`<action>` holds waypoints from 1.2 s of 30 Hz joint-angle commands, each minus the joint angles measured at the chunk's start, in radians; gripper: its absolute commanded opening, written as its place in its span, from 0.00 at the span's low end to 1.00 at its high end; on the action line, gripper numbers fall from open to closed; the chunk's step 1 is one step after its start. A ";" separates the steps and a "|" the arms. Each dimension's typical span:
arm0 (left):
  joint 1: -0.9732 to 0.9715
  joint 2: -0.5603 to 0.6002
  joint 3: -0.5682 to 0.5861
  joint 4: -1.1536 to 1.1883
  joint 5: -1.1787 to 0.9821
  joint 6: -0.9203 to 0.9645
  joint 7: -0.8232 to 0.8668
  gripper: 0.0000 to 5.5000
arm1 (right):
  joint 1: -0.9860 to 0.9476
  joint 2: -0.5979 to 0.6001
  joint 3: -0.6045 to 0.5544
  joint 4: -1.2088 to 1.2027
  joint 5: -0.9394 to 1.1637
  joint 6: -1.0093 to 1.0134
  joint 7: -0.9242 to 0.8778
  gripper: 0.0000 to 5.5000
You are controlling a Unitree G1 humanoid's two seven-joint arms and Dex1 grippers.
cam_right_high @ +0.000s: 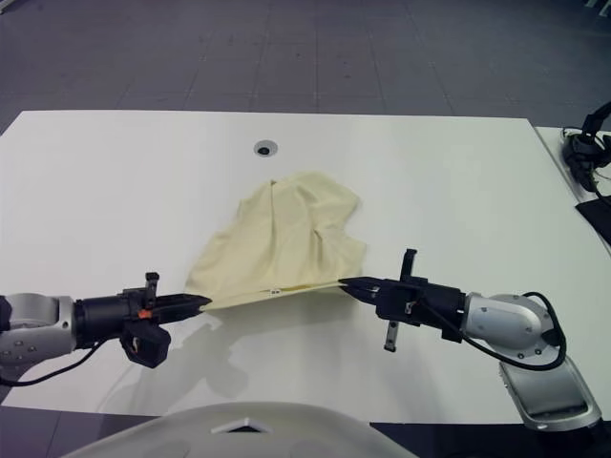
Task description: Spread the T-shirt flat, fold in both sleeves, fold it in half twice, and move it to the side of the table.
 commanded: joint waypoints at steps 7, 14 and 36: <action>0.102 0.010 -0.110 -0.037 0.070 -0.010 -0.025 0.00 | 0.133 -0.049 0.073 -0.066 -0.055 -0.003 0.043 0.00; 0.108 0.013 -0.123 -0.067 0.040 -0.003 -0.026 0.00 | 0.184 -0.066 0.050 -0.083 -0.033 -0.012 0.054 0.00; -1.037 -0.092 -0.129 0.494 -0.119 0.089 -0.045 0.00 | -0.680 0.028 -0.113 0.305 -0.040 0.015 -0.242 0.00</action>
